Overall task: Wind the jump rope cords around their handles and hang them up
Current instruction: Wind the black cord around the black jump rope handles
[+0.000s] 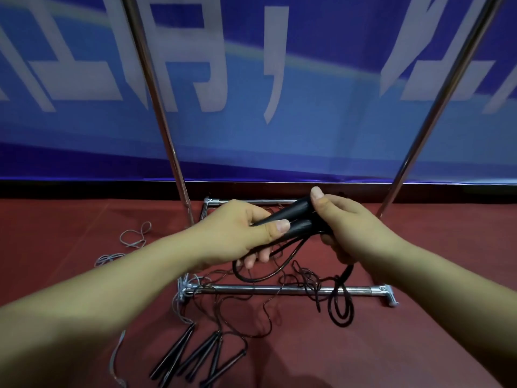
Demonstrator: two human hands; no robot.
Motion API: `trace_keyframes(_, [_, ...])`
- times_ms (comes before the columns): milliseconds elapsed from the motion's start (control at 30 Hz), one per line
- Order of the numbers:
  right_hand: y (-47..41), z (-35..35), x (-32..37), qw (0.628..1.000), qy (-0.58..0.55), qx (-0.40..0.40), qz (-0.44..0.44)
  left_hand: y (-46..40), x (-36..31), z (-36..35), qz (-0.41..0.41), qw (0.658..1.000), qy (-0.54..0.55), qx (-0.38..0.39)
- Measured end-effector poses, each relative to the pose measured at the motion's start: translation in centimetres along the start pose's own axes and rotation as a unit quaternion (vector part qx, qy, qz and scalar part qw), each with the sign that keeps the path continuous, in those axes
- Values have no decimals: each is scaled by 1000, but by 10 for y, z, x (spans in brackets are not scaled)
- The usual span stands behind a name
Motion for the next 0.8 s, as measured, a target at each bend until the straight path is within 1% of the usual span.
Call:
trace_keyframes(167, [6,2,15,998,-33,-19,40,6,-10,3,6,999,40,-2])
trace_keyframes(200, [6,2,16,998,-37,-22,46,6,-11,4,13,998,63,-5])
trace_keyframes(300, [4,1,16,997,-27,-44,58,11,-15,5,59,976,207,12])
trace_keyframes(333, [2,1,15,996,-7,-56,66,13,-17,4,65,970,231,23])
trace_keyframes(400, [0,1,14,992,41,-85,88,16,-16,0,55,975,212,36])
trace_keyframes(500, [1,0,14,987,65,-99,109,19,-15,-2,38,986,156,37])
trace_keyframes(567, [1,2,15,992,33,-62,101,18,-13,4,3,994,106,16])
trace_keyframes(633, [3,9,13,995,17,7,95,17,-13,12,-43,997,41,-39])
trace_keyframes(667, [5,13,9,993,49,37,102,17,-11,16,-57,995,32,-72])
trace_keyframes(733, [6,26,0,977,163,74,119,15,-6,26,-75,983,91,-139])
trace_keyframes(767, [5,32,-5,967,212,86,115,15,-4,31,-86,977,109,-162])
trace_keyframes(800, [4,37,-12,961,240,94,101,14,-1,36,-92,975,98,-178])
Point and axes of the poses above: each hand's wrist, its own y-axis away from the middle knuckle, its own z-axis out of the back of the hand, x = y × z, the point moved 2 cm from there along -y, towards the middle knuckle, and after that the axes turned 14 degrees about y, right-handed, at the moved point
